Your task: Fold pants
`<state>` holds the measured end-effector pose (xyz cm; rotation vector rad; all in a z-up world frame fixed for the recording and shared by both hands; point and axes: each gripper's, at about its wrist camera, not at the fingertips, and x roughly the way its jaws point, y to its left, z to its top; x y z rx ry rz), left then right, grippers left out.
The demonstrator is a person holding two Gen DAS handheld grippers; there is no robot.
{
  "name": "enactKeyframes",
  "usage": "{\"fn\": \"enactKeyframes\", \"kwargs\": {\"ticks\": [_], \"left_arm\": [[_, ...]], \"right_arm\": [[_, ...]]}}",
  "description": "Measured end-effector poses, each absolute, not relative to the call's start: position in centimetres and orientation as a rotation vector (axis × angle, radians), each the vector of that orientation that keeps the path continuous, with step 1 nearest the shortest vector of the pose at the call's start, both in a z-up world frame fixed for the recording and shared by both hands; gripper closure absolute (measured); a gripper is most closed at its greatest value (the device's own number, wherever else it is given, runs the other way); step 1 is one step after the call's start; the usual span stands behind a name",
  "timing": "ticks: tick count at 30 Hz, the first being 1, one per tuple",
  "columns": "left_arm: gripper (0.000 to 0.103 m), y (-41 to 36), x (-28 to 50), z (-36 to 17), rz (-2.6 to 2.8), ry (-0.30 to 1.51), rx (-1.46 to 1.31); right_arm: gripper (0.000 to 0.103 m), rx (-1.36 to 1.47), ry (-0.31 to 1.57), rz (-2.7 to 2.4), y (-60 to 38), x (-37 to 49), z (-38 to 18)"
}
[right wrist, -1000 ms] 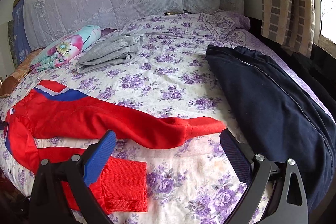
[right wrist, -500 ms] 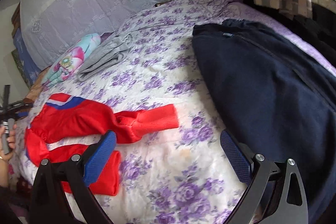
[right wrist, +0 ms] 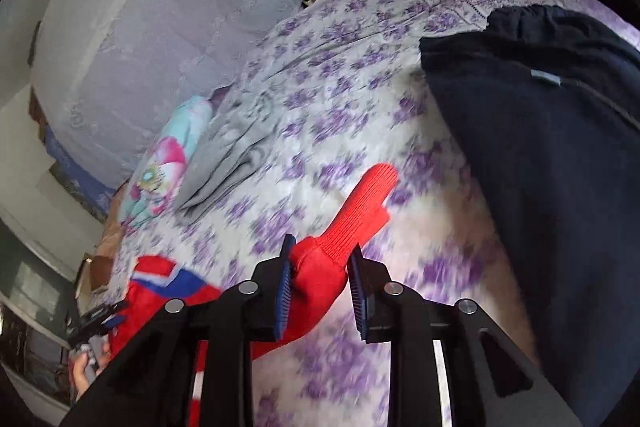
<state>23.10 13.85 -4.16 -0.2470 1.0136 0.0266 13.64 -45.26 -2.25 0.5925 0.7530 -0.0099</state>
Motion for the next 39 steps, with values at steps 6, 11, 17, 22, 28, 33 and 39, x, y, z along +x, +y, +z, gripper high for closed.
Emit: {"fn": "enactKeyframes", "kwargs": {"ticks": [6, 11, 17, 22, 28, 33, 39], "left_arm": [[0.023, 15.6, 22.4, -1.2, 0.022, 0.907, -0.303], [0.016, 17.8, 25.2, 0.0, 0.035, 0.884, -0.299], [0.017, 16.0, 30.9, -2.0, -0.023, 1.011, -0.214], [0.016, 12.0, 34.0, -4.4, -0.024, 1.085, 0.031], [0.032, 10.7, 35.6, -6.4, -0.086, 1.171, 0.033], [0.061, 11.3, 33.0, -2.0, -0.098, 1.024, -0.056], [0.06, 21.6, 33.8, 3.1, 0.129, 0.868, -0.298]], "right_arm": [[0.019, 0.322, 0.78, -0.239, -44.8, 16.2, 0.1], [0.011, 0.322, 0.772, -0.229, -45.5, 11.6, -0.4], [0.011, 0.444, 0.789, -0.25, -47.2, 6.7, -3.3], [0.011, 0.463, 0.793, -0.247, -47.1, 4.6, -3.5], [0.011, 0.437, 0.778, -0.253, -46.9, 3.7, -2.9], [0.011, 0.415, 0.774, -0.278, -47.5, 3.6, -3.0], [0.011, 0.417, 0.778, -0.227, -47.1, 5.7, -3.3]]}}
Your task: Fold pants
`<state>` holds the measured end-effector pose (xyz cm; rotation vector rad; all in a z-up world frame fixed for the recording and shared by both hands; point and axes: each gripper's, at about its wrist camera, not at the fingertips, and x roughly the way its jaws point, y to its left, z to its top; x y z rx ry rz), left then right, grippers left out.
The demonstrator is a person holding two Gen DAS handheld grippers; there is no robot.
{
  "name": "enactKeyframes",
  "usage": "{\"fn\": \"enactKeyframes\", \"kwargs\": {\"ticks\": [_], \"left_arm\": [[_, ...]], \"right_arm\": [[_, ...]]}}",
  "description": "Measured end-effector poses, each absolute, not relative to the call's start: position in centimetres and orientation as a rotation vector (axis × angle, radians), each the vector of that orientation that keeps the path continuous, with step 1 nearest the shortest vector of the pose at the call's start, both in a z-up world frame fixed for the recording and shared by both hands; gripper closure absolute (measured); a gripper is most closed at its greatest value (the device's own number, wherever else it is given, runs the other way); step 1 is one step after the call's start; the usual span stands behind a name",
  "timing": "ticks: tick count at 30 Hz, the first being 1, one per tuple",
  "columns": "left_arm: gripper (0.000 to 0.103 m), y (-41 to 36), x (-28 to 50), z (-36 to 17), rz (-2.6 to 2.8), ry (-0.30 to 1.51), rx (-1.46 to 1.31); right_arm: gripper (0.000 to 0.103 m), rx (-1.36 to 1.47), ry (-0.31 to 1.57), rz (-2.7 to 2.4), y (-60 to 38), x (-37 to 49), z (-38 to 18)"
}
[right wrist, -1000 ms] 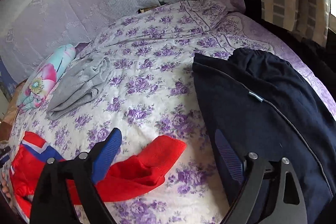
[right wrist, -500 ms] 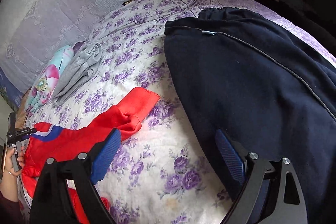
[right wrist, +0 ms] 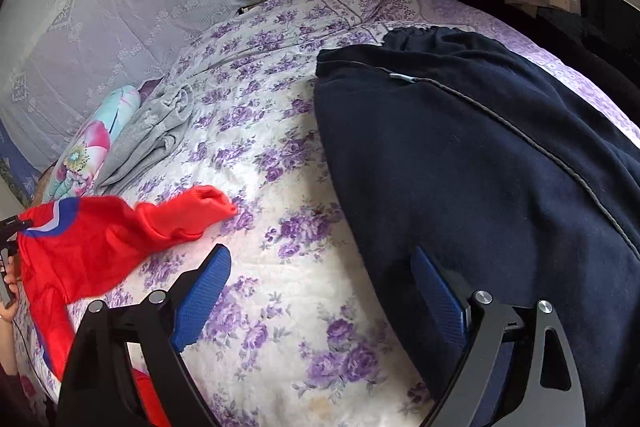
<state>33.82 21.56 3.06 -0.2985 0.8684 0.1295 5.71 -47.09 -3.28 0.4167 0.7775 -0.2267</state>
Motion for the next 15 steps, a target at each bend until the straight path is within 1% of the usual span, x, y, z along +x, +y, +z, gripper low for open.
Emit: {"fn": "enactKeyframes", "kwargs": {"ticks": [3, 6, 8, 10, 13, 15], "left_arm": [[0.06, 24.4, 35.2, 0.0, 0.231, 0.951, -0.324], [0.06, 24.3, 35.5, -2.8, 0.241, 1.005, -0.307], [0.059, 23.8, 35.2, -3.6, 0.236, 1.016, -0.293], [0.055, 23.4, 35.2, -4.0, 0.236, 1.024, -0.284], [0.054, 23.5, 35.1, -4.0, 0.23, 1.029, -0.3], [0.054, 23.7, 35.1, -4.0, 0.228, 1.032, -0.31]], "right_arm": [[0.011, 0.434, 0.801, -0.172, -46.2, 7.8, -4.0], [0.011, 0.42, 0.83, -0.067, -43.8, 11.1, -4.5], [0.011, 0.392, 0.837, -0.004, -42.2, 13.0, -4.3], [0.011, 0.387, 0.836, 0.02, -41.4, 14.9, -4.2], [0.005, 0.485, 0.84, 0.07, -41.2, 18.2, -4.8], [0.005, 0.541, 0.847, 0.089, -41.0, 20.4, -5.4]]}}
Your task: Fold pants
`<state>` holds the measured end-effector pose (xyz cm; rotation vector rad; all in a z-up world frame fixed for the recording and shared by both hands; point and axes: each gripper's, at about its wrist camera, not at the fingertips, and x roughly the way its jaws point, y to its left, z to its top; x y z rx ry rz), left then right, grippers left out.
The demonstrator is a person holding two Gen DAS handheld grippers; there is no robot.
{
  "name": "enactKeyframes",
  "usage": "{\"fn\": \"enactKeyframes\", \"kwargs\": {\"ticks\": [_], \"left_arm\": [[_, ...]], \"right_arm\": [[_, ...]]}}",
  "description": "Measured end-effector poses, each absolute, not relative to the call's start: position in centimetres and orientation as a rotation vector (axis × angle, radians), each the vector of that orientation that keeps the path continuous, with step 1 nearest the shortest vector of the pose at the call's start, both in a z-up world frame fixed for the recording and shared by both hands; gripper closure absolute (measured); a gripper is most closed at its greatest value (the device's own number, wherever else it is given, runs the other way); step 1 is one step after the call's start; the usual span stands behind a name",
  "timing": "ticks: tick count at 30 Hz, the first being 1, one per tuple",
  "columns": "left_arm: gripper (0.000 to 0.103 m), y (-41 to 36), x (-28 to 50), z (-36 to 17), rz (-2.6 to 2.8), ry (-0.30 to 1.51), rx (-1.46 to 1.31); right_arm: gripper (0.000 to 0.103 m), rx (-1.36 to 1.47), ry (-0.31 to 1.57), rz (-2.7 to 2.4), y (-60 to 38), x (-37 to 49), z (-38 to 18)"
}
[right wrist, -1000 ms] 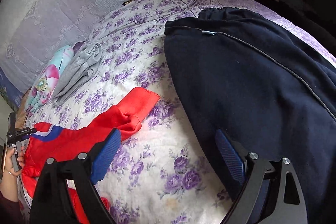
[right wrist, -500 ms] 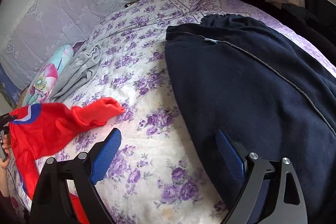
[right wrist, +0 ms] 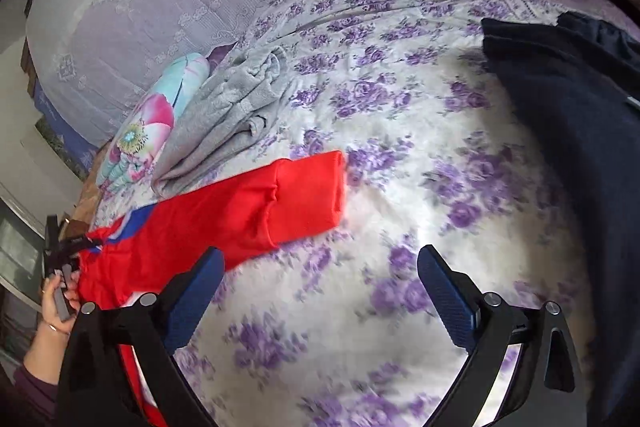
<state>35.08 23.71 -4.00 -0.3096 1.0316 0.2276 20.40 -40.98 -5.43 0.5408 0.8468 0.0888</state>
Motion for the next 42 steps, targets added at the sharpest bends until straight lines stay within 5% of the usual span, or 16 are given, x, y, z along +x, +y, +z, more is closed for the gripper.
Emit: {"fn": "enactKeyframes", "kwargs": {"ticks": [3, 4, 5, 12, 16, 18, 21, 23, 29, 31, 42], "left_arm": [[0.054, 24.0, 35.1, -4.1, 0.23, 1.038, -0.322], [0.054, 24.0, 35.1, -4.1, 0.232, 1.04, -0.326], [0.054, 23.9, 35.1, -4.2, 0.232, 1.042, -0.324], [0.054, 22.7, 34.2, -2.9, 0.177, 0.999, -0.325], [0.049, 21.5, 34.9, -3.7, 0.172, 1.008, -0.298], [0.045, 21.2, 35.8, -5.4, 0.213, 1.066, -0.257], [0.037, 21.9, 35.9, -6.5, 0.209, 1.083, -0.278], [0.037, 22.5, 35.6, -5.9, 0.176, 1.092, -0.32], [0.031, 26.1, 31.0, 0.1, 0.104, 1.001, -0.387], [0.02, 27.4, 27.9, 1.5, 0.124, 0.971, -0.36], [0.021, 29.8, 16.5, -4.6, 0.094, 1.059, -0.49]], "right_arm": [[0.011, 0.601, 0.919, 0.148, -39.7, 24.1, -7.7], [0.044, 0.619, 0.957, 0.163, -39.2, 25.2, -8.7], [0.059, 0.63, 0.96, 0.156, -39.1, 25.6, -9.0], [0.086, 0.515, 0.738, 0.014, -40.4, 23.5, -2.3], [0.082, 0.519, 0.831, -0.066, -42.1, 24.0, -4.3], [0.066, 0.533, 0.962, -0.109, -42.6, 24.7, -7.5], [0.054, 0.558, 0.876, -0.115, -43.3, 22.8, -7.1], [0.033, 0.554, 0.824, -0.118, -43.4, 21.0, -5.7], [0.012, 0.429, 0.748, -0.034, -42.7, 13.5, -2.0], [0.01, 0.381, 0.728, -0.012, -41.9, 10.0, -1.5], [0.009, 0.377, 0.783, 0.212, -38.9, -4.4, -5.2]]}}
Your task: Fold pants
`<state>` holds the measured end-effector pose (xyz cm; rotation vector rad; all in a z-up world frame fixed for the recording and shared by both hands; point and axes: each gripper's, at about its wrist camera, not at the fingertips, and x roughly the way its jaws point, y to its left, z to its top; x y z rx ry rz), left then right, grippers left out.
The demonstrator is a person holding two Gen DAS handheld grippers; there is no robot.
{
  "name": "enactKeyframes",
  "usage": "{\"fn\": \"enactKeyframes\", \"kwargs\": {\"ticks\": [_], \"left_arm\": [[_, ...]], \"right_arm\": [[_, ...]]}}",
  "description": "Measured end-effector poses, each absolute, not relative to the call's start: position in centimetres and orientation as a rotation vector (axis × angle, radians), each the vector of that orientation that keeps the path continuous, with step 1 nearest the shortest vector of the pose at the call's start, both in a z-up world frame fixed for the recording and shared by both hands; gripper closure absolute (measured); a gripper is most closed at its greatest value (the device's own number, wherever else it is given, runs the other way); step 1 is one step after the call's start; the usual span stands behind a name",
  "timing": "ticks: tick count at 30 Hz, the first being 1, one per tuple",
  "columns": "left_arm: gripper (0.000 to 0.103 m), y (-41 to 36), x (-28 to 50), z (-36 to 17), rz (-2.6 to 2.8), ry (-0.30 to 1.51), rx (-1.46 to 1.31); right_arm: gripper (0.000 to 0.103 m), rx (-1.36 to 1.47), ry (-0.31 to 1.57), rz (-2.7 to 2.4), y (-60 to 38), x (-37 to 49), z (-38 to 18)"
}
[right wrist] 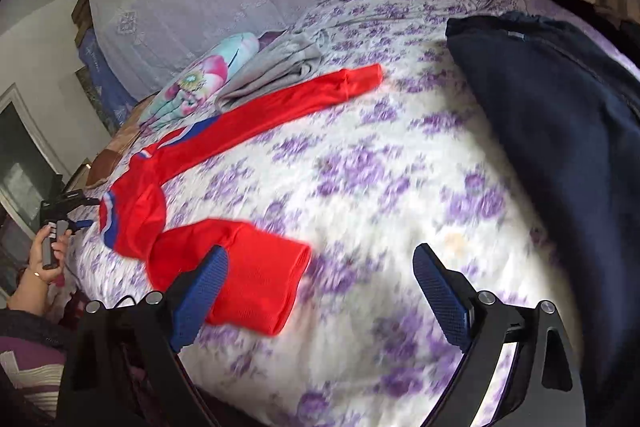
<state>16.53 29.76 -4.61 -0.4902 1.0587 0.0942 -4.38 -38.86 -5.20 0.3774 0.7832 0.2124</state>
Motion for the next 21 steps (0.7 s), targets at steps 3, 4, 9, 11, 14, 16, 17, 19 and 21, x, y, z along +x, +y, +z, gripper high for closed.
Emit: {"fn": "enactKeyframes", "kwargs": {"ticks": [3, 4, 9, 11, 14, 16, 17, 19, 21], "left_arm": [[0.026, 27.4, 17.1, -5.7, 0.069, 1.04, -0.488], [0.034, 26.3, 17.6, -6.0, 0.056, 1.035, -0.475], [0.065, 21.9, 19.6, -6.2, 0.015, 1.015, -0.423], [0.07, 21.3, 19.6, -6.1, -0.007, 1.006, -0.426], [0.087, 22.1, 19.0, -6.2, -0.009, 1.0, -0.468], [0.092, 23.1, 18.4, -6.2, -0.023, 0.993, -0.505], [0.092, 23.5, 18.0, -6.2, -0.023, 0.987, -0.51], [0.092, 24.2, 17.5, -6.1, -0.02, 0.975, -0.519], [0.092, 24.6, 17.2, -6.0, -0.021, 0.97, -0.537]], "right_arm": [[0.009, 0.412, 0.796, 0.267, -38.0, -5.5, -6.1], [0.009, 0.424, 0.8, 0.276, -37.7, -5.6, -6.4], [0.008, 0.48, 0.815, 0.349, -36.0, -4.0, -7.7], [0.008, 0.526, 0.838, 0.359, -36.0, -2.8, -8.2], [0.011, 0.628, 0.844, 0.453, -35.9, -2.3, -8.2], [0.028, 0.659, 0.855, 0.505, -35.5, -2.2, -8.7], [0.059, 0.697, 0.878, 0.536, -35.5, -1.9, -9.3], [0.103, 0.833, 0.909, 0.596, -35.9, -1.5, -11.2], [0.103, 0.864, 0.877, 0.579, -36.4, -1.9, -11.4]]}}
